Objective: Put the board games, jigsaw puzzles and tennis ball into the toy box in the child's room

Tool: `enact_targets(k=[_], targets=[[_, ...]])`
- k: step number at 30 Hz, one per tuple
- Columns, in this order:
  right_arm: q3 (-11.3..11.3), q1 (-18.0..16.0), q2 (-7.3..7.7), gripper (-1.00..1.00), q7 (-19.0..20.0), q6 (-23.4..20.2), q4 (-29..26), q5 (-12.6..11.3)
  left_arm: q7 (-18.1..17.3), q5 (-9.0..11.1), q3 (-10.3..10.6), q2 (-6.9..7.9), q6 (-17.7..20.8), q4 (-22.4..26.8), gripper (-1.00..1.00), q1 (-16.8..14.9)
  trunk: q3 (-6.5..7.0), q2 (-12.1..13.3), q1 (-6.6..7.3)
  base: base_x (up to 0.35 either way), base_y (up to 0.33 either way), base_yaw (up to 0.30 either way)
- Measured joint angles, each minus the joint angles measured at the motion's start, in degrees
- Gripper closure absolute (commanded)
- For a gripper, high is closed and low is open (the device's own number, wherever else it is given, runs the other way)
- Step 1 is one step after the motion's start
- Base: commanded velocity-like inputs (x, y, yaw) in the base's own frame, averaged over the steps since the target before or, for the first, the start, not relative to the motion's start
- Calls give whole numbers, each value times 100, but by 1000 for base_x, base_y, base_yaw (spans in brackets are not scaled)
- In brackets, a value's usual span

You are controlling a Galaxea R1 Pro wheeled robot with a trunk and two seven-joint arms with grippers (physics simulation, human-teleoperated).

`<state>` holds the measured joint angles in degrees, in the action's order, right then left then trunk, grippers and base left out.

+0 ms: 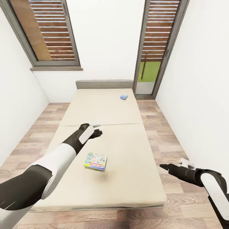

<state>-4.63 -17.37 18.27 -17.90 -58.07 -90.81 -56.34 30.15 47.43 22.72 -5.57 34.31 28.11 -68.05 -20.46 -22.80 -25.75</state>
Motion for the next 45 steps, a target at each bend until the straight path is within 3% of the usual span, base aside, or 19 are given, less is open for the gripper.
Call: enact_targets(k=[45], targets=[[0, 69, 8, -100, -8, -3, 1, 3, -4, 63, -56, 53, 28, 10, -100, 52, -359, -1, 0, 0, 0, 169]])
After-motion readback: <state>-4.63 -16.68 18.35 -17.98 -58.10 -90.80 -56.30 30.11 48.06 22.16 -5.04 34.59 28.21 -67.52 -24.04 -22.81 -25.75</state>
